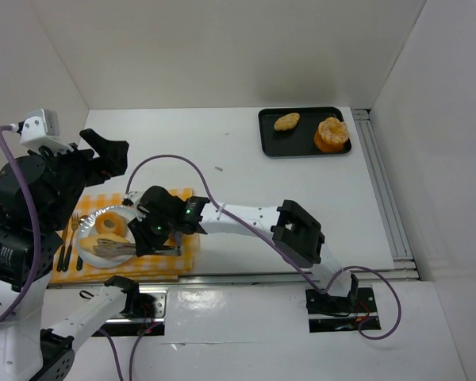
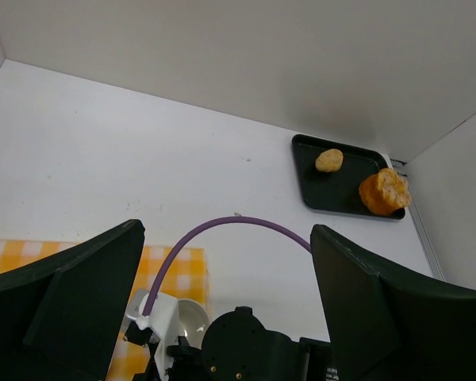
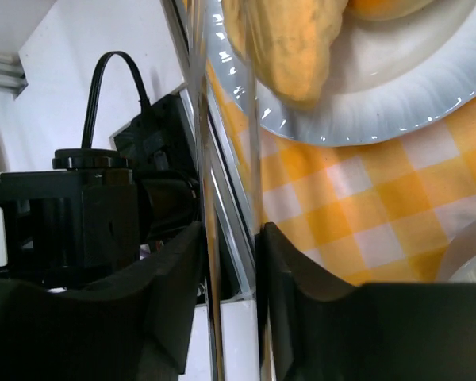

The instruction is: Place the bread

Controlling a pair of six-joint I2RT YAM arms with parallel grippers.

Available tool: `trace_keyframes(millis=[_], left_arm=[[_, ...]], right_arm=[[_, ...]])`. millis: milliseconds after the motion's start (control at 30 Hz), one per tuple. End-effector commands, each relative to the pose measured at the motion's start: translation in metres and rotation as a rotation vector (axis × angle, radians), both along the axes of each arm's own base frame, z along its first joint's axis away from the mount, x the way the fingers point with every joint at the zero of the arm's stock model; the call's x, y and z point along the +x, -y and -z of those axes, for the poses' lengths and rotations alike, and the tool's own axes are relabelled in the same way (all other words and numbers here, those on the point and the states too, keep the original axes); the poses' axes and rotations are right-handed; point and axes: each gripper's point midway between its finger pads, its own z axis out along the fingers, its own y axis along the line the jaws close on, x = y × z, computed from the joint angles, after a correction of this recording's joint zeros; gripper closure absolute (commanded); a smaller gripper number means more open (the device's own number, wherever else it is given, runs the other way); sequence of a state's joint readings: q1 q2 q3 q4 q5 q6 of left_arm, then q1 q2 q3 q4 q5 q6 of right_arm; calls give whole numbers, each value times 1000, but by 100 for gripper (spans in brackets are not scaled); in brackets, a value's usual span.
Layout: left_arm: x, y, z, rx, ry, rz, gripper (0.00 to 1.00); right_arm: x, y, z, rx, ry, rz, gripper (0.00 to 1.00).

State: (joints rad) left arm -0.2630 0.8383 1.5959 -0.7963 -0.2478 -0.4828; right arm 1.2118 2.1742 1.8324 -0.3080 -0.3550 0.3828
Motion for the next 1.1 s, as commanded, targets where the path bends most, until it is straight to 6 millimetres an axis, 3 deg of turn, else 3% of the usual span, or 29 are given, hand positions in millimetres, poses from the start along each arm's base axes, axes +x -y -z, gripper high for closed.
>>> trace_keyframes(millis=[0,33,200,333,367,433,500,533,600,633,667,700,733,767,933,1033,1067], left_arm=[[0,-5,-8,-16,36,-30,1],[0,-5,-8,-16,36,-30,1],[0,-6,-8,-7,36,-29,1],[0,-6,-8,-7,36,-29,1],[4,-5,-8,-7,36,-29,1],[5,-4,-5,-4,28,-29,1],[6,-4,-7,-7,36,-29,1],[10,-1,-4,-4,23,-18,1],[12,2,-6,4,21,-4,1],[17,5,-3,7,8,9,1],[19,7,-4,6,6,18,1],[19,7,-4,6,6,18,1],[19,9,-6,2,16,28,1],[23,10,-1,7,-1,29,1],[30,18,7,-2,-18,58,1],[33,18,9,11,-26,59,1],[32,20,9,21,-25,71,1]], right_arm=[[9,-7,-27,59,40,4,55],[12,-7,-26,56,49,18,54],[26,1,-80,130,114,81,44],[39,10,-106,169,157,110,32],[41,11,-103,156,160,120,32],[55,21,-118,173,179,161,32],[62,32,-118,162,183,187,32],[73,43,-133,180,203,225,33],[84,61,-131,170,215,269,34],[89,77,-152,204,228,310,34],[103,94,-139,181,219,359,34],[110,106,-139,180,226,387,34],[112,122,-152,203,214,422,36],[127,139,-141,194,207,471,36],[156,178,-139,191,200,584,36],[169,200,-125,139,211,660,36],[179,217,-112,98,208,724,36]])
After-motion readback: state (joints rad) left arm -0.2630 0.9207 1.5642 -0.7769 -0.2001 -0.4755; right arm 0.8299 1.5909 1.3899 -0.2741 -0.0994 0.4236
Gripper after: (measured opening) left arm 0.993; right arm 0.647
